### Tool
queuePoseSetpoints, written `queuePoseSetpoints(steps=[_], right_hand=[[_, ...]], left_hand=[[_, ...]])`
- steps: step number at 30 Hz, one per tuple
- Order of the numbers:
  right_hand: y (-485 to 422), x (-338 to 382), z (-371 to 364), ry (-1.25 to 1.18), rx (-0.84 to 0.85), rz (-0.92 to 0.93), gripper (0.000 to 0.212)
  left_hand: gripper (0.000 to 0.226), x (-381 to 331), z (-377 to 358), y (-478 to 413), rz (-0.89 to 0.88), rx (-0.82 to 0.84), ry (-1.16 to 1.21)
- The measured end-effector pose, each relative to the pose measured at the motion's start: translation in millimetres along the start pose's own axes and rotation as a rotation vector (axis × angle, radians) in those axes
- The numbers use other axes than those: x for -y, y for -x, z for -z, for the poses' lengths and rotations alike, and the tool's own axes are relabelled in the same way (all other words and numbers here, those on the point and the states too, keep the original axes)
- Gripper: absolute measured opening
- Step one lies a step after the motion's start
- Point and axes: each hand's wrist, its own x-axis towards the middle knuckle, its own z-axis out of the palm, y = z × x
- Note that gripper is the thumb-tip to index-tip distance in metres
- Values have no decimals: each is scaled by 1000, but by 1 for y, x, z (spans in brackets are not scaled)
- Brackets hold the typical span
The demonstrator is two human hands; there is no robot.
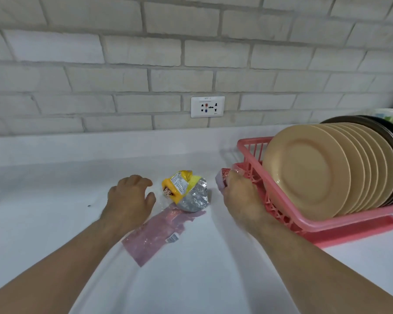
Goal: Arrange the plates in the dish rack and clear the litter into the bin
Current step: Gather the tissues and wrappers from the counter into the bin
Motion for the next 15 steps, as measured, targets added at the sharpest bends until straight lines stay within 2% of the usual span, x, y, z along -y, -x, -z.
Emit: queuePoseSetpoints(steps=[2, 4, 6, 7, 9, 13, 15], right_hand=[[6, 2, 9, 0, -4, -6, 29], [14, 8, 18, -21, -7, -19, 20], [20, 7, 23, -32, -67, 15, 10], [24, 8, 25, -30, -74, 24, 14], [34, 13, 31, -67, -27, 28, 26], [50, 20, 40, -165, 94, -19, 27], [55, 17, 37, -134, 115, -50, 30]], left_hand=[[48, 6, -3, -3, 114, 120, -107], [58, 11, -7, -10, 226, 225, -127], [60, 16, -14, -15, 267, 290, -106], [57, 19, -18, -16, 260, 303, -113], [49, 24, -25, -17, 240, 284, -140], [35, 28, -29, -13, 168, 186, -140], [28, 29, -31, -9, 97, 151, -278]])
